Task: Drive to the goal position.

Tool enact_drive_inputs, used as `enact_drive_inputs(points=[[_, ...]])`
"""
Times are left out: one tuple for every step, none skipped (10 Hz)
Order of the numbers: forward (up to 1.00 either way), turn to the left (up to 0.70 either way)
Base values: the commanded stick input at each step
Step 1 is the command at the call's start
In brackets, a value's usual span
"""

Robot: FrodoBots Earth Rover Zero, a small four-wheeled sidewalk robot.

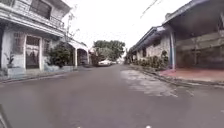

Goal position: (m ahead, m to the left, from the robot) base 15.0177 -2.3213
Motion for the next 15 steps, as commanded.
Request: enact_drive_inputs(points=[[1.0, 0.0], [1.0, 0.0], [1.0, 0.0], [1.0, 0.0], [1.0, 0.0], [1.0, 0.0], [1.0, 0.0], [1.0, 0.0], [1.0, 0.0], [1.0, 0.0], [1.0, 0.0], [1.0, 0.0], [1.0, 0.0], [1.0, 0.0], [1.0, 0.0]])
